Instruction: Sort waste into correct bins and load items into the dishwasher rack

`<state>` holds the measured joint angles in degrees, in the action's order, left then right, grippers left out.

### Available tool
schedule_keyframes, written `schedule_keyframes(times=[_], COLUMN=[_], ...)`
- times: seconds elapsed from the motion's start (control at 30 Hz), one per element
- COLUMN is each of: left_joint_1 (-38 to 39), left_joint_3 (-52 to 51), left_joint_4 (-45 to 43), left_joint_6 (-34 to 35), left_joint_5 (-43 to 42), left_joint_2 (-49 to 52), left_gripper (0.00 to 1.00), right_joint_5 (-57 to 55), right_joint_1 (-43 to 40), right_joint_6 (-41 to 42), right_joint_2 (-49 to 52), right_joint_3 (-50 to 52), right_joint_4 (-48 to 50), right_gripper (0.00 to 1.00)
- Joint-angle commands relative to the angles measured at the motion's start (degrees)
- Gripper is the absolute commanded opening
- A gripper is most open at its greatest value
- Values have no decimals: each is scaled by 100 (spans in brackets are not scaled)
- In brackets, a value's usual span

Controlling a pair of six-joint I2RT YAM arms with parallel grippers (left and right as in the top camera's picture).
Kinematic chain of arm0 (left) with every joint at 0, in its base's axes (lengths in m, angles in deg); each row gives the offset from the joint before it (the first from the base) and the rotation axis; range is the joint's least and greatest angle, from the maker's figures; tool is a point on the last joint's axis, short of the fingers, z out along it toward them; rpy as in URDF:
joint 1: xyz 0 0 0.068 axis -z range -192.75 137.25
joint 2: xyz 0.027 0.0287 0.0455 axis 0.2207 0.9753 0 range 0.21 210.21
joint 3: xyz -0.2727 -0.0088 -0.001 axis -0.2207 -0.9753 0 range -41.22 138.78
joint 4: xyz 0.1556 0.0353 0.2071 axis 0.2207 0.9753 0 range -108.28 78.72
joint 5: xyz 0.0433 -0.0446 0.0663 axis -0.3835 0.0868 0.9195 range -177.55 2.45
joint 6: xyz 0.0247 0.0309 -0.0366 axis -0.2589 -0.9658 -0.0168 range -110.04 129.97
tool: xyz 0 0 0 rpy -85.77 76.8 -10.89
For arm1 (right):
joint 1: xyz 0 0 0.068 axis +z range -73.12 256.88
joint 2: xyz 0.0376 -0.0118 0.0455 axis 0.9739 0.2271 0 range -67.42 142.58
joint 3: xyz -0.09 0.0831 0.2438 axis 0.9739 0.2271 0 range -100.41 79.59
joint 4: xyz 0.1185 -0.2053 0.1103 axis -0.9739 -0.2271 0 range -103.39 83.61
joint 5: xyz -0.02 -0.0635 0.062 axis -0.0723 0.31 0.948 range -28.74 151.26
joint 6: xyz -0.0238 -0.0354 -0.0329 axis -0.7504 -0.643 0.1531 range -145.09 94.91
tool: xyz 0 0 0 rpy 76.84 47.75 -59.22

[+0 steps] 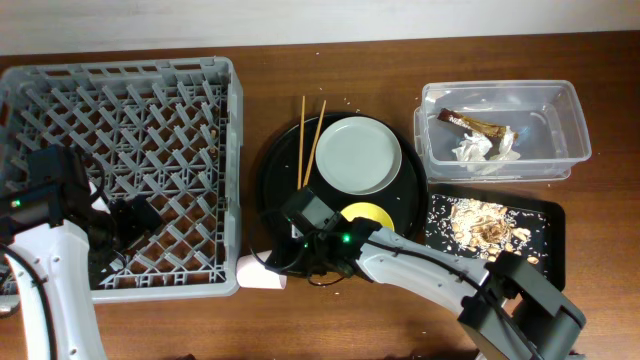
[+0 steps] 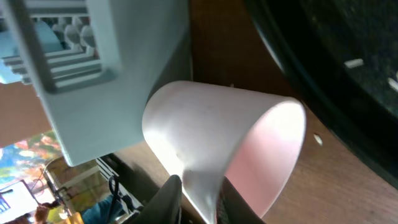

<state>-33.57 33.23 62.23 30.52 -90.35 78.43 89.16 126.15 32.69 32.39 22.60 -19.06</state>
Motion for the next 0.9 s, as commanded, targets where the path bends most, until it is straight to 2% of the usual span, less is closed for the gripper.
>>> schedule_keyframes(times=[0.0,0.07,0.13,0.2,0.3,0.33,0.4,0.5,0.57,0.63,0.67,0.7,0.8,0.87], left_joint_1=[-35,-35,-35,-35,-28,-17,-17,-17,-17,-17,17,149,872,1193], left_joint_3=[81,81,81,81,81,81,81,81,81,81,81,81,81,81], left_joint_4=[-11,-9,-11,-9,-81,-175,-247,-249,-295,-363,-382,-424,-765,-968], left_joint_6=[-90,-90,-90,-92,-286,-614,-614,-835,-1513,-2035,-2321,-2461,-2472,-2468], left_joint_5=[-2,-2,-2,-157,-601,-988,-1143,-1259,-1886,-2632,-2968,-3110,-3021,-3021], left_joint_2=[-98,-98,-98,-98,-98,-98,-98,-98,-98,-98,-98,-98,-98,-98], left_gripper=[99,99,99,99,99,99,99,99,99,99,99,99,98,98], right_joint_5=[225,111,-470,-833,-1569,-1665,-2153,-2238,-2127,-2087,-2085,-2087,-2087,-2085], right_joint_1=[13,-68,-212,-317,-560,-625,-660,-656,-656,-662,-662,-662,-905,-1283], right_joint_6=[-426,-807,-1475,-2400,-3257,-3510,-3842,-4046,-4046,-4131,-4131,-4133,-4127,-4105], right_joint_2=[48,-219,-658,-890,-876,-861,-699,-157,101,94,55,7,-68,-68], right_joint_3=[-28,-35,-188,-732,-1412,-1419,-1416,-1416,-1416,-1502,-1716,-1978,-3029,-3230], right_joint_4=[44,-234,-990,-1993,-2955,-2879,-2761,-2500,-2413,-2518,-2771,-3049,-4081,-4498], right_gripper=[4,4,4,4,4,4,4,4,4,34,42,53,61,60])
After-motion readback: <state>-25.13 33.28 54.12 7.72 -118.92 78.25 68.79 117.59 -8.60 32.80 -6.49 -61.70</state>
